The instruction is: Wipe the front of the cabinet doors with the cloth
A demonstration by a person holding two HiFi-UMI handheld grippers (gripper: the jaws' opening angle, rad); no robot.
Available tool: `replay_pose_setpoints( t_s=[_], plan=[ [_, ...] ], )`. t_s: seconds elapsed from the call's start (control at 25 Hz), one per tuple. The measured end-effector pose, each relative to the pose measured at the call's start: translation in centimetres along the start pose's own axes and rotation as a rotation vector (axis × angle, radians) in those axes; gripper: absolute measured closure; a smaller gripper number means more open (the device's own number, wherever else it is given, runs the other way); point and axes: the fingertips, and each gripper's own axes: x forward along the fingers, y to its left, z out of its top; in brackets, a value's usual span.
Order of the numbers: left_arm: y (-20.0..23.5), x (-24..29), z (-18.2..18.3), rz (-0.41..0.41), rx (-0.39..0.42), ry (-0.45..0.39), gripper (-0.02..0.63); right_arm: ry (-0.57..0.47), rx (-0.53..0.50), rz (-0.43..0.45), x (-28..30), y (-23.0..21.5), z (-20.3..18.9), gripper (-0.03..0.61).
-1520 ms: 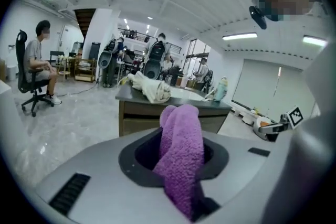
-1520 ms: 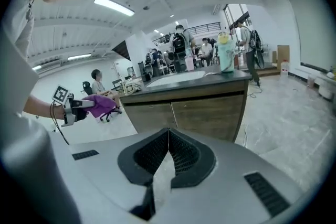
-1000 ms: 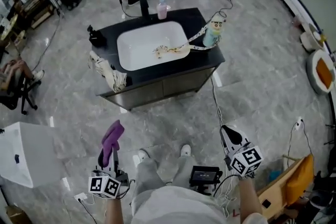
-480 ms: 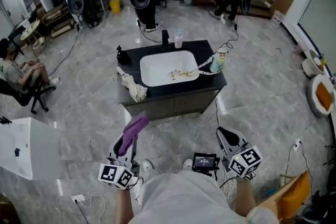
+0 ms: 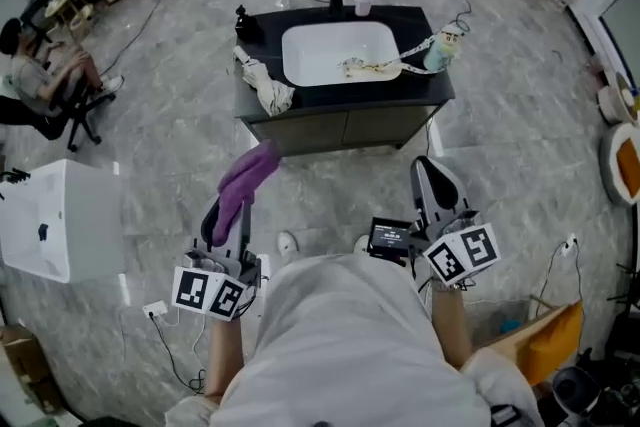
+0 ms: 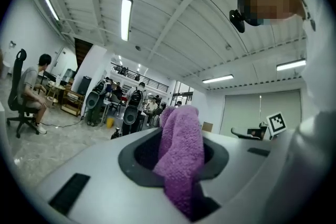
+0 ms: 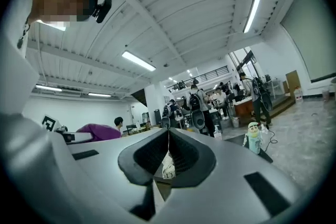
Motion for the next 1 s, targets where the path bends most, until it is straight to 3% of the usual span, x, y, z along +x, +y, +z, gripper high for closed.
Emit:
replay_pose_setpoints(
  t_s=[0.2,0.36,0.6,1.0],
  plan=[
    [-2.4,1.1,-2.9,-0.054,-0.002,0.083,0.522,-0.022,-0.029,-0.011,-0.6,0.8,-0.9,0.552],
    [-3.5,3.0,-2.5,-0.087,-0.028,0.069,0.522,-0.024,0.025,-0.068,-2.7,-0.3,-1.8,0.553],
    [-5.2,4.7,-1.2,-0.167,0.033,0.045,0.522,-0.046,0.005,-0.105,-4.0,-0.7,-1.8,0.554],
    [-3.7,4.4,-2.2,-0.078,-0.025,0.039,0.522,-0.045,-0.007,-0.111,-4.2,-1.1,-1.5,0.554]
  ],
)
